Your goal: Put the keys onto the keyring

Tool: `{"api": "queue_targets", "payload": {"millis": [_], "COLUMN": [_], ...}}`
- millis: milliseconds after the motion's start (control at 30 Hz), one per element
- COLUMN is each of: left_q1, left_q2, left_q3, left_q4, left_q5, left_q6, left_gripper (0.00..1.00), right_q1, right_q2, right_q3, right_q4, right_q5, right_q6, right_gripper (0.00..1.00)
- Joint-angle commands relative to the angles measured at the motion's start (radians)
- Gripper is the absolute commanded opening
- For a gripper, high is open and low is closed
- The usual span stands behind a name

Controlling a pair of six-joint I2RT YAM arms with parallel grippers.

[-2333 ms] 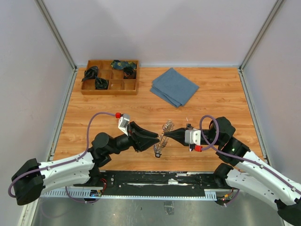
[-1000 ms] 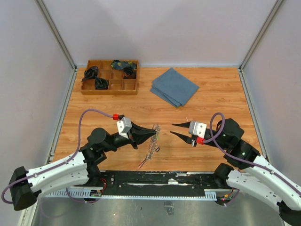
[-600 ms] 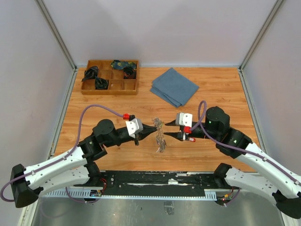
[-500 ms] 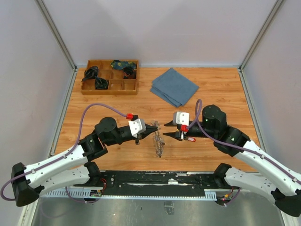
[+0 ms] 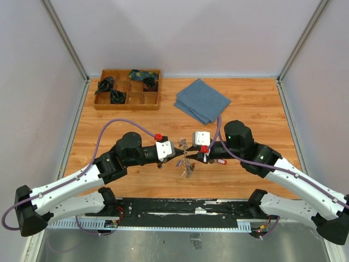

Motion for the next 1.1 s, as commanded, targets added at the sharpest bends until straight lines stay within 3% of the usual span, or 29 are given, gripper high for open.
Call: {"api": "queue_targets", "payload": {"millis": [0,400,567,700,767,1067], "left_q1": [0.004,0.004,0.004,0.004,0.004,0.004], "left_q2": [0.003,-0.005,-0.04,-0.114,-0.154,-0.245], "left_q3": [0.056,0.063,0.055,0.01,-0.017,-0.151], "left_q4": [0.027,0.008,0.043,0.144,0.191,0.347], "left_q5": [0.036,0.043,0.041,0.022,0.014,-0.023], "left_q6": [0.026,0.04,0.011,-0.062,-0.098,-0.266], "left_gripper": [0.01,0.01,0.02,0.25,0.31,0.3], "right_q1": [0.024,0.044,0.047,0.048,0.048,0.047], "right_q2": [0.016,0.04,0.027,-0.032,-0.058,-0.138], "right_q3": [0.041,0.051,0.053,-0.006,-0.036,-0.143], "right_q4": [0.007,-0.016,-0.001,0.126,0.201,0.478], "right_q5": [-0.003,0.034,0.046,0.039,0.023,0.021], "right_q6": [-0.025,-0.035,-0.023,0.025,0.081,0.27], "right_gripper": [0.26,0.01,0.0,0.0,0.0,0.0]}}
